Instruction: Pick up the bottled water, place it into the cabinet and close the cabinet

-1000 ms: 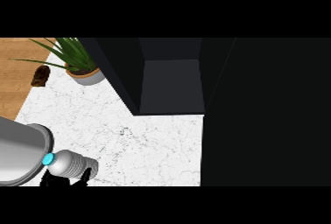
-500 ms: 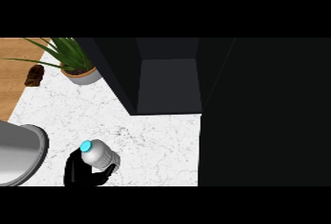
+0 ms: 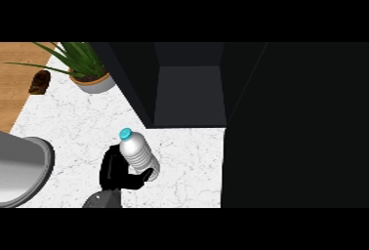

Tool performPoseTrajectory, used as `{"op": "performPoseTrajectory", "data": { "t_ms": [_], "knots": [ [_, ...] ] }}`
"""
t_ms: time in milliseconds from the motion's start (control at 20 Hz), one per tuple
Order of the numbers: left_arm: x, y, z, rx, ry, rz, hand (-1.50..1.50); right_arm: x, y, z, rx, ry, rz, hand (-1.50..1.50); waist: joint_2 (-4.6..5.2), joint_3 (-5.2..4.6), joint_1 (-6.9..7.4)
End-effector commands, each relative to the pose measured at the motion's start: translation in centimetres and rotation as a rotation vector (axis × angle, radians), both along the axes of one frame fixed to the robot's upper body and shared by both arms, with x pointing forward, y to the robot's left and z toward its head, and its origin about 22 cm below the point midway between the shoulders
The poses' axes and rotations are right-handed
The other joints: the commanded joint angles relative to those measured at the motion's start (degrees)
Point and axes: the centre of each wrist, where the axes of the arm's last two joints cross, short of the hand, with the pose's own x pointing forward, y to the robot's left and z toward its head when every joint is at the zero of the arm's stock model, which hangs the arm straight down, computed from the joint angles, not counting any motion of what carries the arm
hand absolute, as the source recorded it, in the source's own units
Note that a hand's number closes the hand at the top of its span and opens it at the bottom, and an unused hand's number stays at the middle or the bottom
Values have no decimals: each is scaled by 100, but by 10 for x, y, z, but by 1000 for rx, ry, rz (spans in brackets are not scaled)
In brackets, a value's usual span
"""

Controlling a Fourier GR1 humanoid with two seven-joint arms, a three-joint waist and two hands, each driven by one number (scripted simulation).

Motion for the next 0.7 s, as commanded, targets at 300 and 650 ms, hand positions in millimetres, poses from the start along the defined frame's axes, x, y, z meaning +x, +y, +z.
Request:
{"op": "performPoseTrajectory", "data": {
  "t_ms": [300, 650],
  "knots": [
    [34, -68, 69, 53, -33, -48, 150, 2, -6, 16, 35, -39, 4, -150, 9, -5, 0],
    [68, -106, 121, 169, -80, -38, 150, -5, -15, 14, 46, -40, 4, -150, 7, -3, -47]
  ]
}}
